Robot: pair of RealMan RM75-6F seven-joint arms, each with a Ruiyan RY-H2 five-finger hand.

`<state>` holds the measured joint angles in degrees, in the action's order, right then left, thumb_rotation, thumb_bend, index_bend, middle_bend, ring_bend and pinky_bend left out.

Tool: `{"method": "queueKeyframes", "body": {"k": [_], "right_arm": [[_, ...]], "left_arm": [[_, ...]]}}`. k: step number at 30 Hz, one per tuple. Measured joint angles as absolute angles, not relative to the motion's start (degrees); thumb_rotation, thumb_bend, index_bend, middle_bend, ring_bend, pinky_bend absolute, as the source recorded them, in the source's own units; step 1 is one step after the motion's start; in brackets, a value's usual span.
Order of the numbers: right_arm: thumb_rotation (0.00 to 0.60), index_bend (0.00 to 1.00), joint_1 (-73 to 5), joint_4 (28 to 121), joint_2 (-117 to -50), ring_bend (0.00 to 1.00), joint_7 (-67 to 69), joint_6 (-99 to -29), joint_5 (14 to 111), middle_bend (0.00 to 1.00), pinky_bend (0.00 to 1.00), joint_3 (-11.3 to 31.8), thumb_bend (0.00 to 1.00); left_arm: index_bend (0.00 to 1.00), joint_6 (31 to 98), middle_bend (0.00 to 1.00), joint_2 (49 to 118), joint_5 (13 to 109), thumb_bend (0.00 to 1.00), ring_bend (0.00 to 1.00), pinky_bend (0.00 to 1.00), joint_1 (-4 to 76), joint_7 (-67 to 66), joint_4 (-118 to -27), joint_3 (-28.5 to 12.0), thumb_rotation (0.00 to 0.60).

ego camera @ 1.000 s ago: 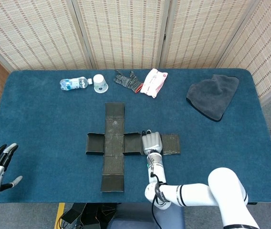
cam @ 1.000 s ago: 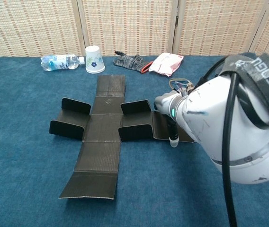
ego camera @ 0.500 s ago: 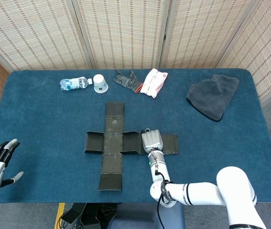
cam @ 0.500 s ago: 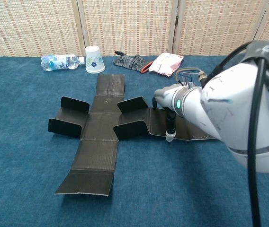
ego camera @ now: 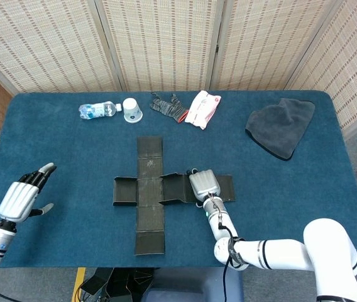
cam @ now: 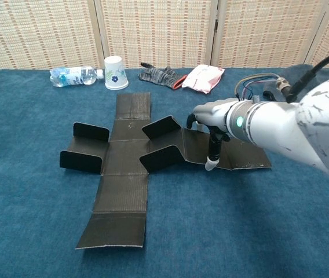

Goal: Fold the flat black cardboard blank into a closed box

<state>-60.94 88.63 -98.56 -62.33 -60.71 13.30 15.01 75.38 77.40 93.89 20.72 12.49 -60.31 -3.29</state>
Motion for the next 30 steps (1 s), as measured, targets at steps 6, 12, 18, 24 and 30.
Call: {"method": "queueKeyframes", "body": {"k": [6,12,18,24,30], "right_arm": [[0.6,0.16,-61.23,89.06,-97.86,0.79,-60.91,-60.12,14.0,0.28,0.88,13.95,0.25],[0.6,0.16,-61.67,89.79,-96.98,0.79,-59.96,-59.56,14.18,0.28,0.88,12.96,0.25],[0.6,0.16,-61.96,90.65,-95.8,0.79,-58.82,-59.12,14.44,0.28,0.88,11.96,0.25],[0.6,0.16,-62.2,91.2,-95.29,0.79,-57.68,-59.05,14.95,0.28,0.88,11.08,0.25],[0.6,0.16,-62.36,91.39,-95.04,0.79,-56.49,-59.04,15.42,0.28,0.88,10.42,0.24]], "left_arm": [[0.0,74.37,0.06,82.5,96.98,0.12,0.29,0.41,24.76,14.36,-52.52,-2.4,0.6],[0.0,74.38,0.0,88.42,100.3,0.11,0.38,0.47,28.46,19.9,-42.39,-0.17,0.6],[0.0,73.82,0.0,93.23,101.67,0.07,0.35,0.52,30.75,22.98,-35.1,2.29,0.6],[0.0,73.42,0.0,96.36,101.95,0.07,0.33,0.52,31.6,23.21,-30.99,3.85,0.6],[0.0,73.91,0.0,99.81,101.06,0.07,0.33,0.52,32.58,24.32,-28.38,3.86,0.6]]}}
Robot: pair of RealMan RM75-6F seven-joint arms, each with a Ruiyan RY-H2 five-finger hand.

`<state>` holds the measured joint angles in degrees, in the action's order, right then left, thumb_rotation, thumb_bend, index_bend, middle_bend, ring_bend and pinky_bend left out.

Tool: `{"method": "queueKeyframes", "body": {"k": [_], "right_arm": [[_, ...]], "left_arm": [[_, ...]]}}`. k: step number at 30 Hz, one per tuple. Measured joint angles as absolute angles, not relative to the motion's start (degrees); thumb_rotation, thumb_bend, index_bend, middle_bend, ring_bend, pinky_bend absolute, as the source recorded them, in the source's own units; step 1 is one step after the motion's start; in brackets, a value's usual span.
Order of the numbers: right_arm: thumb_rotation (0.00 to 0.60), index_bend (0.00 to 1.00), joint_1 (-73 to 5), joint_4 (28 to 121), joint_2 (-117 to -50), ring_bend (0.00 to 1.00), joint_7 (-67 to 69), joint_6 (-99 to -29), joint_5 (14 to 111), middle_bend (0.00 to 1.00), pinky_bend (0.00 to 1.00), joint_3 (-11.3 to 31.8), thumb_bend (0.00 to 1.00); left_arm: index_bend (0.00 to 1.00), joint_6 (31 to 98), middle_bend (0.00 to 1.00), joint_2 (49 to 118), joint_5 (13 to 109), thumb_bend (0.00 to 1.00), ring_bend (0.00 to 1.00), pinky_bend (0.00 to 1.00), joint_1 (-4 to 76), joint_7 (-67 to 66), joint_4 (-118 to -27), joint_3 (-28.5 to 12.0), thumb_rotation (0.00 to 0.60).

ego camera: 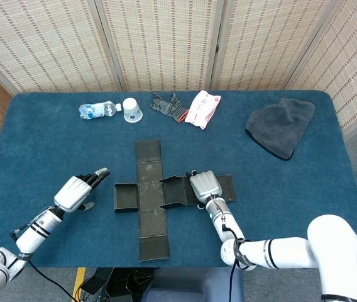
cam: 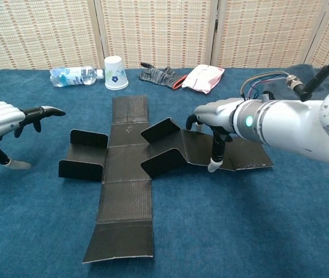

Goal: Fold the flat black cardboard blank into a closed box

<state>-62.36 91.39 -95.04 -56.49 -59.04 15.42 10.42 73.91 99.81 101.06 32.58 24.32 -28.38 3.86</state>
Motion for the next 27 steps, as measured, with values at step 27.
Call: {"method": "queueKeyframes", "body": {"k": [27], "right_arm": [[0.6,0.16,-63.59,89.65,-96.5,0.79,-50.82,-57.55,17.67,0.28,0.89,10.72,0.24]], "left_arm": [[0.0,72.57,0.0,105.92,97.89,0.07,0.32,0.53,36.77,29.49,-27.06,3.87,0.6]]}}
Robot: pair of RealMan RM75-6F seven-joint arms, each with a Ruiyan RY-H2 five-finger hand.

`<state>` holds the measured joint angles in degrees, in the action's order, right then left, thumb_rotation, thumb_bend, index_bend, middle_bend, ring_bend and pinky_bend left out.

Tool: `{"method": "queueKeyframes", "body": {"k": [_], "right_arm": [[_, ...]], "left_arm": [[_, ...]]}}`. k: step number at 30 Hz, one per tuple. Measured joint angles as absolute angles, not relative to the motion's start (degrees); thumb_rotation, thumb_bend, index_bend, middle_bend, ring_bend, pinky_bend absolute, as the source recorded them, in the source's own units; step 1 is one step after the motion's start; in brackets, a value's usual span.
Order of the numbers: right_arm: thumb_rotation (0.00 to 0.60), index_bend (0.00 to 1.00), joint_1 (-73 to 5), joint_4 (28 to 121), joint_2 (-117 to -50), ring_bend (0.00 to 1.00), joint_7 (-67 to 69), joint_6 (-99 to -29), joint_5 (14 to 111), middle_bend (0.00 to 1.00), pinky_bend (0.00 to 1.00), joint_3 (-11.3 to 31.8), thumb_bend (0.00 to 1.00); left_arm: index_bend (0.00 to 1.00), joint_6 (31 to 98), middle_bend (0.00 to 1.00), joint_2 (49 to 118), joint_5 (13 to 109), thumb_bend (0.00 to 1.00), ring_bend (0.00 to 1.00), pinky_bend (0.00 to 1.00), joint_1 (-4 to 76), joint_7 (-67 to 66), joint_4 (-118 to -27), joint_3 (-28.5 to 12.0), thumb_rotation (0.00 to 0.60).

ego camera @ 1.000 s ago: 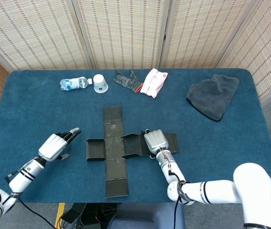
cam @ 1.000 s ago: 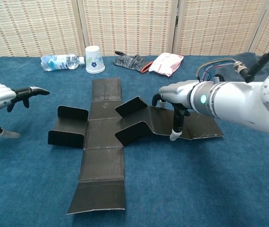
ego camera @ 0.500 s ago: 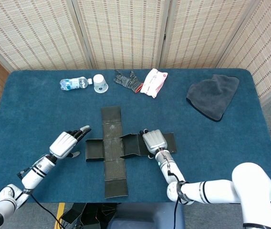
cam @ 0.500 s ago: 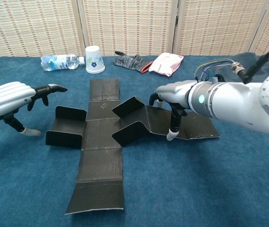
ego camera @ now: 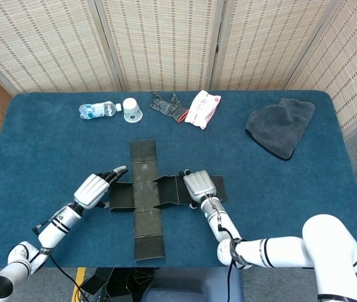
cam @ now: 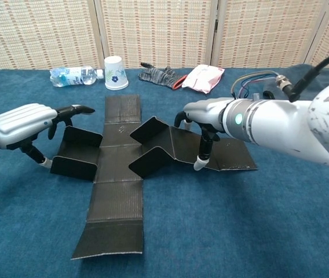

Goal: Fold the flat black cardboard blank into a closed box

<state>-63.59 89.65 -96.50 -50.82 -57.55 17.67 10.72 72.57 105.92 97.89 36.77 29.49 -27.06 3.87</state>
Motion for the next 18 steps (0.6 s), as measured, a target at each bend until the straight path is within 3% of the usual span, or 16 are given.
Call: {"method": "queueKeyframes", "body": {"k": [18], "right_arm": [[0.6,0.18,-66.28,90.03,-94.66,0.79,-54.04,-57.55,22.19,0.29,0.91,8.79,0.24]], "left_arm": [[0.0,71.09,0.0,102.5,95.64,0.07,0.32,0.56,38.68,34.94,-38.76,2.63,0.6]]}}
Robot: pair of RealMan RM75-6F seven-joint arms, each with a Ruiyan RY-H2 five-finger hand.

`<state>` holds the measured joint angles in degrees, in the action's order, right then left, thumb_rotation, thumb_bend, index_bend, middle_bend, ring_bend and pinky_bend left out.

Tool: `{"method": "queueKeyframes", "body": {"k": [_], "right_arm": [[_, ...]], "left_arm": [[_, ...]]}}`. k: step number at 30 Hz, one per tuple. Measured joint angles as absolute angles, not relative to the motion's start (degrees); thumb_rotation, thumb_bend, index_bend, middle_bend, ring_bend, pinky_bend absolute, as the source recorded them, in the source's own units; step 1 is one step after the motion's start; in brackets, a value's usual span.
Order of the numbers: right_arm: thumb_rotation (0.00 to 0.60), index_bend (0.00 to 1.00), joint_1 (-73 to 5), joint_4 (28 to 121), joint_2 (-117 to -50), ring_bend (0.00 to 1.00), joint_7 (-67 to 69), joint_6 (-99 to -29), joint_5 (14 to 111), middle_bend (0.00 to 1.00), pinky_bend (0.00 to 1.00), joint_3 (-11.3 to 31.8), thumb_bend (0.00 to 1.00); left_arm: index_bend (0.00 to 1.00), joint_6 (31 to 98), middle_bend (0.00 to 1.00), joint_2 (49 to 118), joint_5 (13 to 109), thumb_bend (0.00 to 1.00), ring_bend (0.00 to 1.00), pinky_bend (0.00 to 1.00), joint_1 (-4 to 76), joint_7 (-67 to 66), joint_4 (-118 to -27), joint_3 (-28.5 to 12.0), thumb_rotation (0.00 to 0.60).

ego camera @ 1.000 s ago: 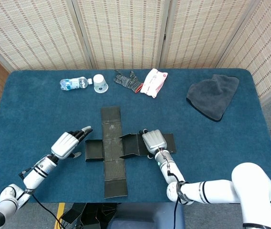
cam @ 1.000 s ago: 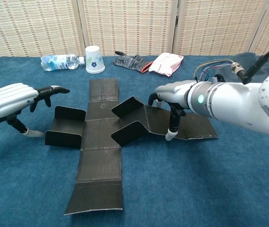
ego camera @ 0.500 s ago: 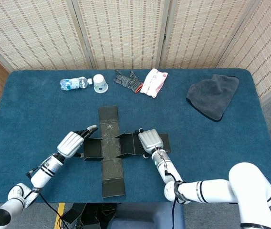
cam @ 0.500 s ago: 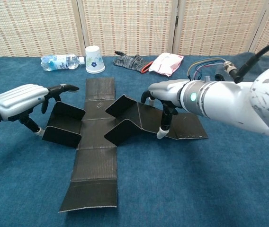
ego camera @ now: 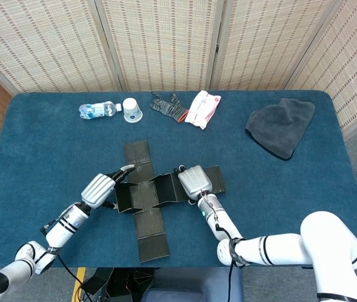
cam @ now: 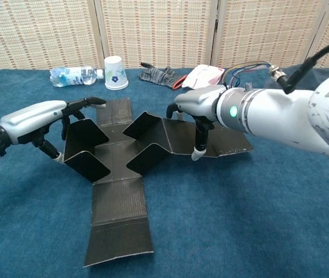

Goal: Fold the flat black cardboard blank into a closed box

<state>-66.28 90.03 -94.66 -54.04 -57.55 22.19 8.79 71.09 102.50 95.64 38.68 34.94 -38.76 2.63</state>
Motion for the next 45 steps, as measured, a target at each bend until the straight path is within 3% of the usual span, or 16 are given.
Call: {"method": "queueKeyframes", "body": {"k": [12,30,45], "right_arm": [[0.6,0.22,-69.67,90.2,-91.52,0.79,-57.99,-54.62,30.22,0.29,0.91,5.54,0.24],[0.6,0.25,-72.53,89.67,-90.11,0.79,-60.84,-53.71,38.43,0.3,0.93,2.23,0.24],[0.6,0.27,-72.37,87.99,-89.88,0.8,-57.7,-52.41,45.67,0.3,0.94,1.61,0.24]], "left_arm": [[0.0,67.72,0.0,97.43,93.54,0.07,0.32,0.58,39.64,39.66,-50.99,1.78,0.6],[0.0,62.15,0.0,94.49,92.38,0.07,0.37,0.63,41.94,48.5,-57.35,1.59,0.6],[0.0,57.73,0.0,91.29,93.66,0.07,0.41,0.64,44.21,61.2,-60.24,3.79,0.6]]}}
